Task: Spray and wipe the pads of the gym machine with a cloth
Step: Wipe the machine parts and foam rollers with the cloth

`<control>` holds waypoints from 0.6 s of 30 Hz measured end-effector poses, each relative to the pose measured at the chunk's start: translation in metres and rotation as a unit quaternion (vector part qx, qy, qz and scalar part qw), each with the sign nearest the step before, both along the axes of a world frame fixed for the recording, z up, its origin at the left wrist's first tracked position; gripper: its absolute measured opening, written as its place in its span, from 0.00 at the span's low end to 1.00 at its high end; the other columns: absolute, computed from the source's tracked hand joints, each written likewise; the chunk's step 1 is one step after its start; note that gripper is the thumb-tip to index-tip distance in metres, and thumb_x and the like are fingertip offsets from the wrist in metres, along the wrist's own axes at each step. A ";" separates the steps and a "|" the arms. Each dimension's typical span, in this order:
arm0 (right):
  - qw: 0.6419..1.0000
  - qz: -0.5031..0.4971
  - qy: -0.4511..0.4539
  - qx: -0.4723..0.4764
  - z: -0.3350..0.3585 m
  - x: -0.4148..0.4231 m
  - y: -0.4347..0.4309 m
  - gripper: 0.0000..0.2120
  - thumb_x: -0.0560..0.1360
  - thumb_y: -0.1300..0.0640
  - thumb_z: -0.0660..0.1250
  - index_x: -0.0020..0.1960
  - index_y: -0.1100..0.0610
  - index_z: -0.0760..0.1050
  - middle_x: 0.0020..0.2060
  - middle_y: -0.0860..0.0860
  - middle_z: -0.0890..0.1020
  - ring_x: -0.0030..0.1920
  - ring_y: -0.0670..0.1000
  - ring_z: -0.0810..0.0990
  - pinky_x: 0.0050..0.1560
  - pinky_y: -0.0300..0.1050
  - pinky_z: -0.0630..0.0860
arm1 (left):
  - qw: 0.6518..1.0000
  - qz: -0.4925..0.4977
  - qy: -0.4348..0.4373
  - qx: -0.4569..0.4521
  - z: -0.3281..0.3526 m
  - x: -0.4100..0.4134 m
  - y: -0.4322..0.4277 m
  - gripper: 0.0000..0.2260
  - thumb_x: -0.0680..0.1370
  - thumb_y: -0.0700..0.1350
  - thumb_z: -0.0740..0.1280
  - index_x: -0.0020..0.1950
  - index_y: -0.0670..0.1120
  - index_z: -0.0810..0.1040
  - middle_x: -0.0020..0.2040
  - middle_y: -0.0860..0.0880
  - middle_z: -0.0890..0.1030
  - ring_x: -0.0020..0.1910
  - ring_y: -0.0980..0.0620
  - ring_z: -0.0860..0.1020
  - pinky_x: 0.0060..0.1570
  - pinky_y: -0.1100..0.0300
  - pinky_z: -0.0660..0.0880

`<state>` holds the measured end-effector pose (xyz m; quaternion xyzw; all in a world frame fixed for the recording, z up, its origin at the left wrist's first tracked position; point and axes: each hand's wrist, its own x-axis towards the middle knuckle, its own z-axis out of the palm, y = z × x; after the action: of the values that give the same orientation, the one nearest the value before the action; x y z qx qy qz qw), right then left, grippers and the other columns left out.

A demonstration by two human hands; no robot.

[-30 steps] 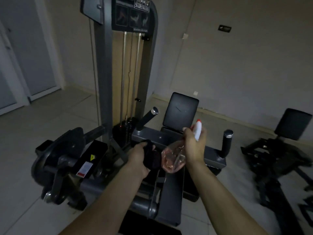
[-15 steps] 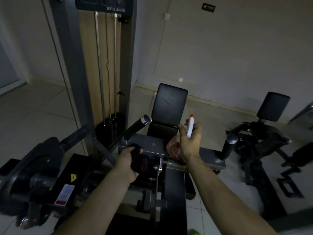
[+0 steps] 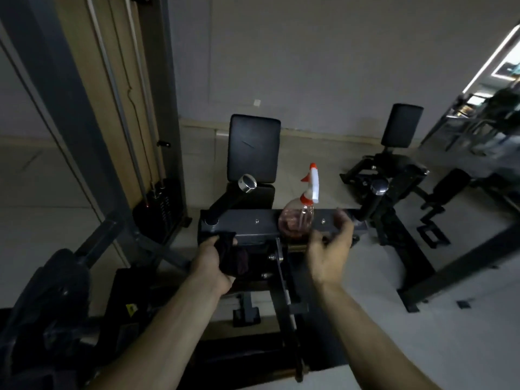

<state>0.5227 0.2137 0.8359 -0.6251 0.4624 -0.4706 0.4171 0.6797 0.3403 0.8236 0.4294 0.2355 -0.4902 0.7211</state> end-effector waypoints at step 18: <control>0.826 -0.046 -0.165 0.538 -0.086 0.095 0.075 0.18 0.87 0.59 0.52 0.75 0.62 0.66 0.69 0.59 0.76 0.55 0.55 0.78 0.52 0.49 0.78 | 0.712 -0.282 -0.594 0.248 -0.054 0.050 0.039 0.22 0.82 0.46 0.68 0.77 0.51 0.70 0.69 0.53 0.78 0.66 0.54 0.75 0.60 0.61 0.69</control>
<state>0.6181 0.2891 0.7499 -0.1928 0.5951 -0.2623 0.7348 0.7296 0.3789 0.7697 0.8416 -0.2600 -0.2388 0.4087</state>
